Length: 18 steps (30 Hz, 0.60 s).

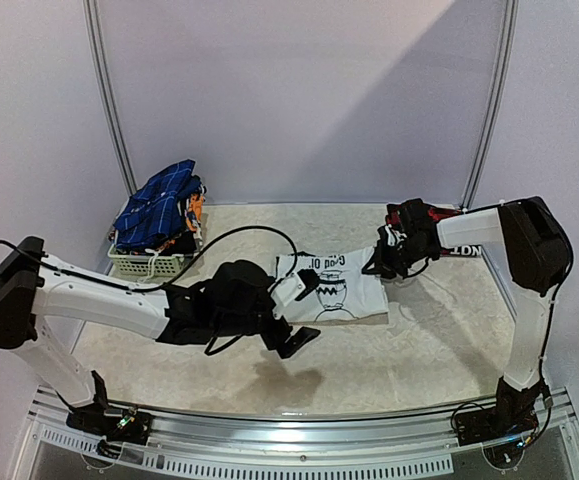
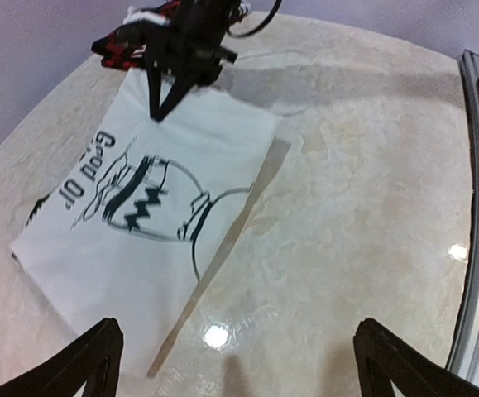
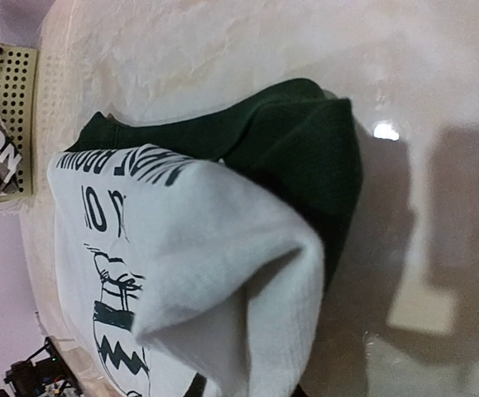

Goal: Fold and stack the mixed laundry pile
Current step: Place the square-folded T-shirt at the corner of the board.

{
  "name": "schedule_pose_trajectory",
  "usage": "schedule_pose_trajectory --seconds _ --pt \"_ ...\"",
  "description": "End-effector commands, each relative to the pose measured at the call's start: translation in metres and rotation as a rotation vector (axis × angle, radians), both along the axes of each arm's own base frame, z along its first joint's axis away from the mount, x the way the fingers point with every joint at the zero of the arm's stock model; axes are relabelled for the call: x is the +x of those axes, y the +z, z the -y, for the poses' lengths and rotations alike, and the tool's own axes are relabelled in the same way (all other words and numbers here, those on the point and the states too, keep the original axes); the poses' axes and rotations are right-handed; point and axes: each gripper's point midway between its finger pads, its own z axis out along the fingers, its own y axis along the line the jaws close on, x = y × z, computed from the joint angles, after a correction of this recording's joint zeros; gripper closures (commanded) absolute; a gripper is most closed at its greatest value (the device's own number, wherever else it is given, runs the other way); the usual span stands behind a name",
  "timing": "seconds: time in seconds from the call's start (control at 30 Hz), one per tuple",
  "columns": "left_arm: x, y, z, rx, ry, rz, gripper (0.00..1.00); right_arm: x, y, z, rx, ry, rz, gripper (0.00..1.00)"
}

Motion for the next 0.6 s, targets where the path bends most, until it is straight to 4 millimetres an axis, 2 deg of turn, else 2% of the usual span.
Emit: schedule_pose_trajectory --seconds 0.0,0.17,0.33,0.57 --pt "0.012 -0.012 -0.030 -0.008 0.135 -0.045 0.00 0.016 0.034 0.034 -0.188 0.014 0.088 1.00" --pt "0.012 -0.018 -0.047 -0.015 0.181 -0.047 0.00 0.040 0.064 0.053 -0.273 -0.011 0.157 1.00" --pt "0.012 -0.027 -0.059 -0.014 0.215 -0.050 0.01 0.063 0.097 0.061 -0.349 -0.015 0.227 1.00" --pt "0.008 -0.042 -0.068 -0.022 0.229 -0.068 0.01 0.088 0.117 0.080 -0.472 -0.032 0.275 1.00"
